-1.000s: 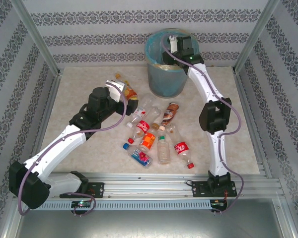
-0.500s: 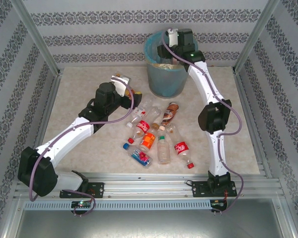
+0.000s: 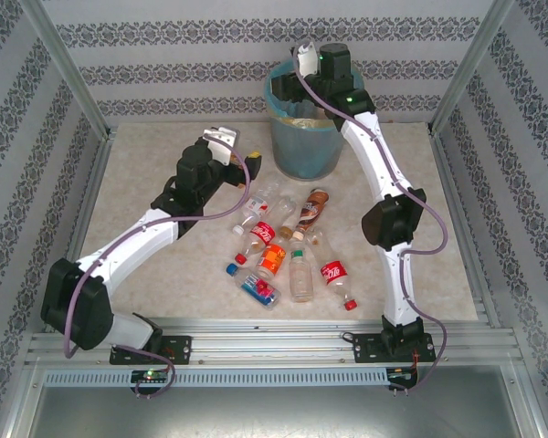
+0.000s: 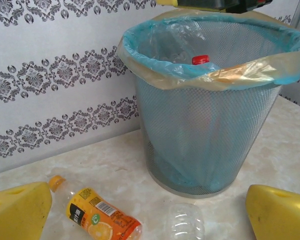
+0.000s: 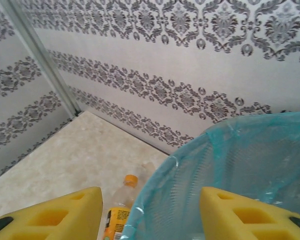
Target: Put the plastic bottles in the bin
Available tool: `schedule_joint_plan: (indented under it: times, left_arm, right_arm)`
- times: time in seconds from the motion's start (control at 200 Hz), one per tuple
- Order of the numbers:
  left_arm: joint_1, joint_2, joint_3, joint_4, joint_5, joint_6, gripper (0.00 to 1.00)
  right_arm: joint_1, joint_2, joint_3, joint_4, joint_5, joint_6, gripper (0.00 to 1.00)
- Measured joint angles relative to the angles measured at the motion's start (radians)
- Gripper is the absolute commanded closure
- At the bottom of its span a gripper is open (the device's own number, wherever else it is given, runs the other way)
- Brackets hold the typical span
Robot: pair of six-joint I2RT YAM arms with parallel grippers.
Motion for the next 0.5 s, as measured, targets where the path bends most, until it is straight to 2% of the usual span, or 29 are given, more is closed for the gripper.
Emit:
schedule_joint_plan:
  times: [0.25,0.5]
  left_arm:
    - [0.006,0.068,0.044,0.024,-0.001,0.0,0.0]
    - [0.007,0.104,0.052,0.043,-0.007,-0.01,0.0]
  right_arm:
    - [-0.004,-0.019,0.0,0.013,-0.057,0.013,0.45]
    - [-0.004,-0.108,-0.005,0.027,-0.102,0.018,0.43]
